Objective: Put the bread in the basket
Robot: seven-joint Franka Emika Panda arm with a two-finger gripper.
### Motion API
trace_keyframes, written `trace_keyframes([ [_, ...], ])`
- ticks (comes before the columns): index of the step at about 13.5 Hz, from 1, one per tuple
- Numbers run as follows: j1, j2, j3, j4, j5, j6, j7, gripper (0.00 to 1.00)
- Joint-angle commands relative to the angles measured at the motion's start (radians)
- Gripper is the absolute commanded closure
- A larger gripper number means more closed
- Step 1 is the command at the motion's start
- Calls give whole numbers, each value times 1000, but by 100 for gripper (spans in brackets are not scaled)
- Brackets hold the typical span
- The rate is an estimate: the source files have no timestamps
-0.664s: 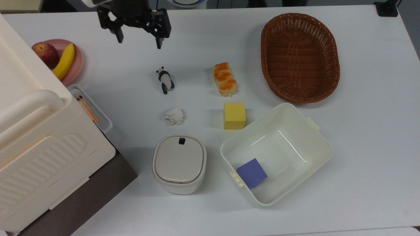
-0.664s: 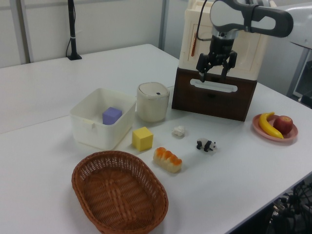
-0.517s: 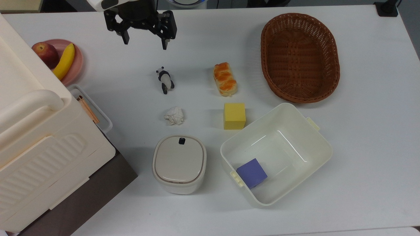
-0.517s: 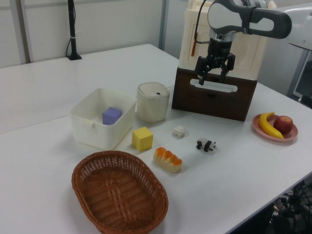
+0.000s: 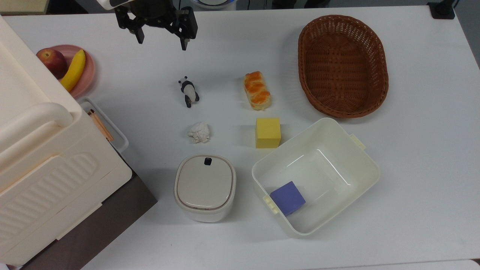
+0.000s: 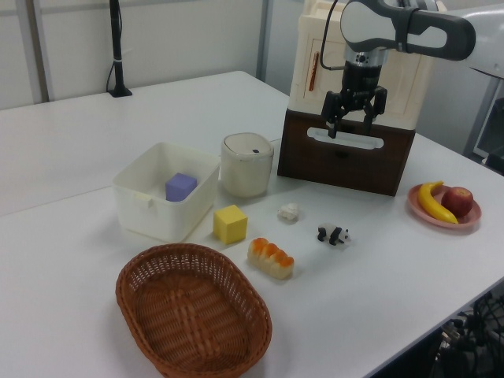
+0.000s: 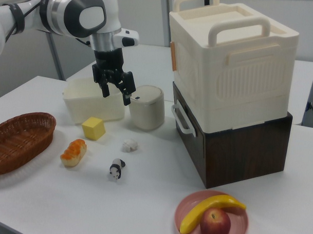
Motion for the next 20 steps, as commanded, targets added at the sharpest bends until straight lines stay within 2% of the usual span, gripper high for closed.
trace_keyframes([
  [1,13,-19,-10,-13,7,-17,7,0],
  [9,33,-9,-4,-36,-3,-16,-6,0],
  [14,34,-12,-4,-65,-2,-22,-92,0],
  [17,33,-19,-4,-65,-2,-85,-172,0],
  [20,34,-6,-4,-68,-5,-86,-183,0],
])
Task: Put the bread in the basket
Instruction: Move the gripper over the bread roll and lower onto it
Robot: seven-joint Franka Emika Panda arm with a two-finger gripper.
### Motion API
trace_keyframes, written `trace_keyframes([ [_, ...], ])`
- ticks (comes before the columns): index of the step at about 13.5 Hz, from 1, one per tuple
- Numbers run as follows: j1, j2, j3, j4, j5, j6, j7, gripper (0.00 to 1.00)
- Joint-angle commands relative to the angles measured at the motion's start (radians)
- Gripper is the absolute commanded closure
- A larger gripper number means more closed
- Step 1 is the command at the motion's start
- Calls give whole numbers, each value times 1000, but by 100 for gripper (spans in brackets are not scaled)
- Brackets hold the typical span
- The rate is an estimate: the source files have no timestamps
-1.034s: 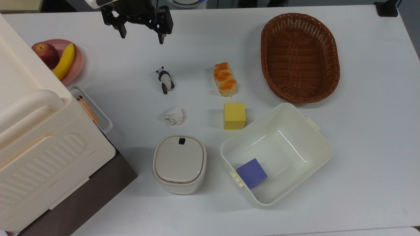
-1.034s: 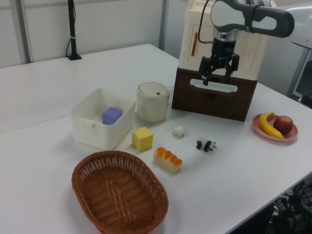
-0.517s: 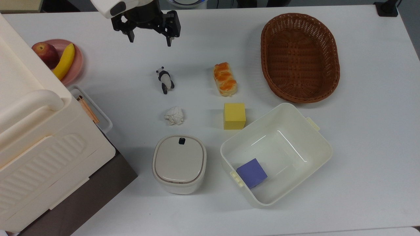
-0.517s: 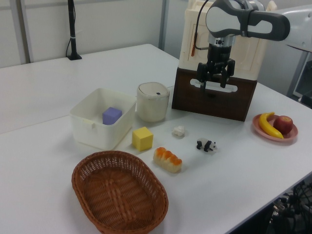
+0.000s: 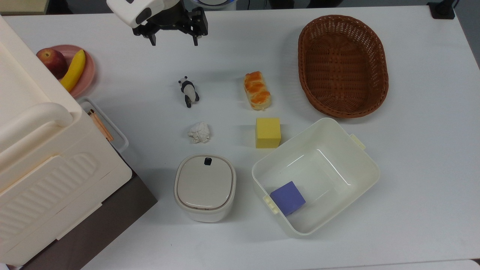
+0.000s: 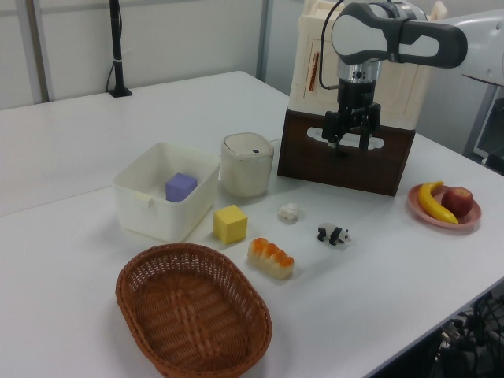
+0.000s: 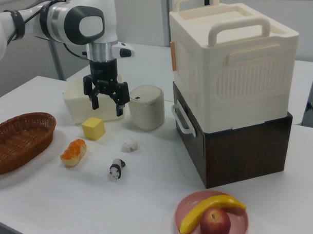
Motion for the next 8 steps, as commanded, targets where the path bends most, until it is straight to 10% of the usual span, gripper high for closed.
trace_keyframes([
  [1,14,-4,-6,-26,-9,-12,-30,0],
  [8,224,60,-6,-154,-7,159,-18,0],
])
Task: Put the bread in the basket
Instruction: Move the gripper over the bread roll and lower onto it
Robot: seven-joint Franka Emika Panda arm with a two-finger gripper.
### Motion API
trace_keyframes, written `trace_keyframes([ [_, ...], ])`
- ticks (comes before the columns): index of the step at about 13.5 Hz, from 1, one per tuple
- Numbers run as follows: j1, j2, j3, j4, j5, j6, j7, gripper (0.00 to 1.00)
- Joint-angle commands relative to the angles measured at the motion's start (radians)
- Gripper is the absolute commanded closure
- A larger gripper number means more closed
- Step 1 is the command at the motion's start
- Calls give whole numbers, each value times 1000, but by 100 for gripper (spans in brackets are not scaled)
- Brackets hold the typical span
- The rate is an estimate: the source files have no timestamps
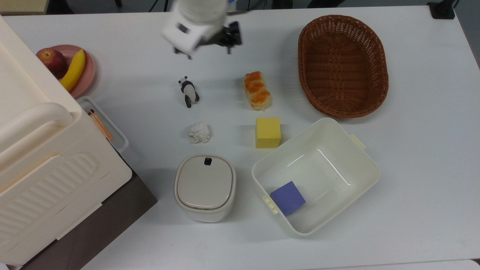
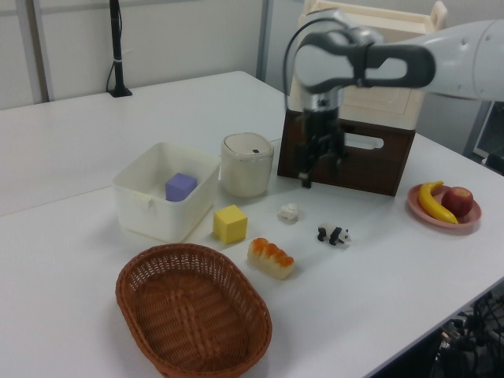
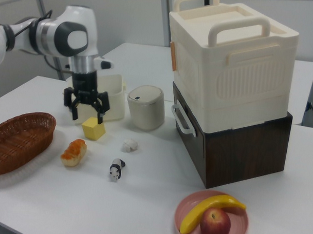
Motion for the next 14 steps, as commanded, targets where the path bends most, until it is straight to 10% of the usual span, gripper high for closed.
trace_keyframes([
  [1,78,6,-11,-139,-6,187,-1,0],
  [14,213,195,-13,-183,-12,353,112,0],
])
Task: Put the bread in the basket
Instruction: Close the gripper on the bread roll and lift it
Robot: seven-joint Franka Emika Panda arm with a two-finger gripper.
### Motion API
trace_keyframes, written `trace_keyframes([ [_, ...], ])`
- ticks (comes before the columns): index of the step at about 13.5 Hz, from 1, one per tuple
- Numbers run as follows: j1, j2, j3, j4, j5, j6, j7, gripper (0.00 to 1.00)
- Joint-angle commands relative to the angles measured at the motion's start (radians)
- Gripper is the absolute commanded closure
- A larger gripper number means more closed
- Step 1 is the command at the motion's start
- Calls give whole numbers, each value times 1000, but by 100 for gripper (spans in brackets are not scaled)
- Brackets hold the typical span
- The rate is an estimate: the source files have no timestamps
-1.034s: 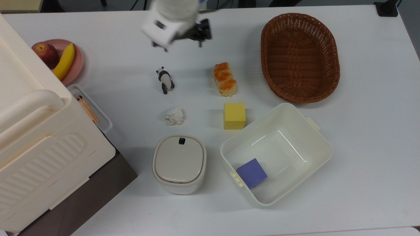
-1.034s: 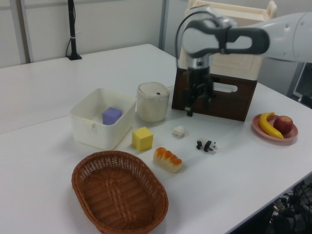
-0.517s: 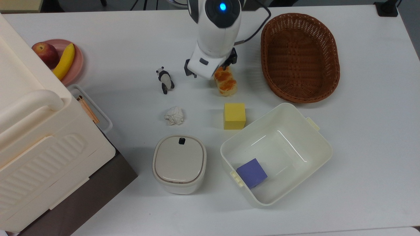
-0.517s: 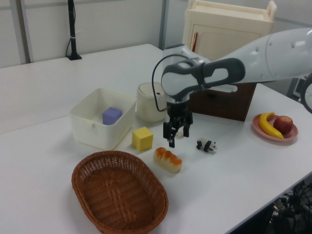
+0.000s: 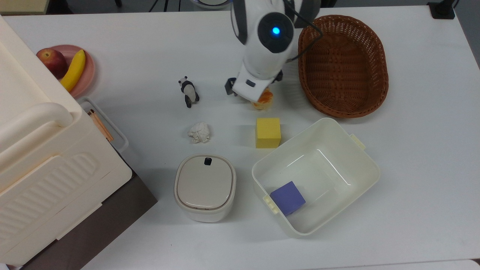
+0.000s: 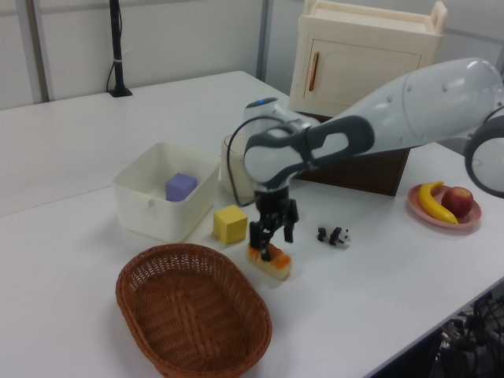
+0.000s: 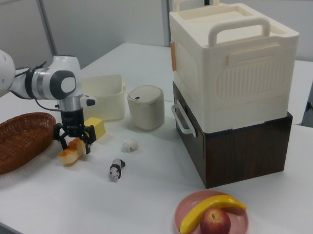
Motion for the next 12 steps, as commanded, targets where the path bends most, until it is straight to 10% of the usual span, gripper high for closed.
trace_keyframes([
  [1,57,21,-13,-18,-11,46,54,0],
  [3,84,27,-12,-18,-11,46,107,2],
  [9,88,-8,-13,-4,-7,29,107,100],
  [12,66,-58,-15,37,3,-67,61,100],
])
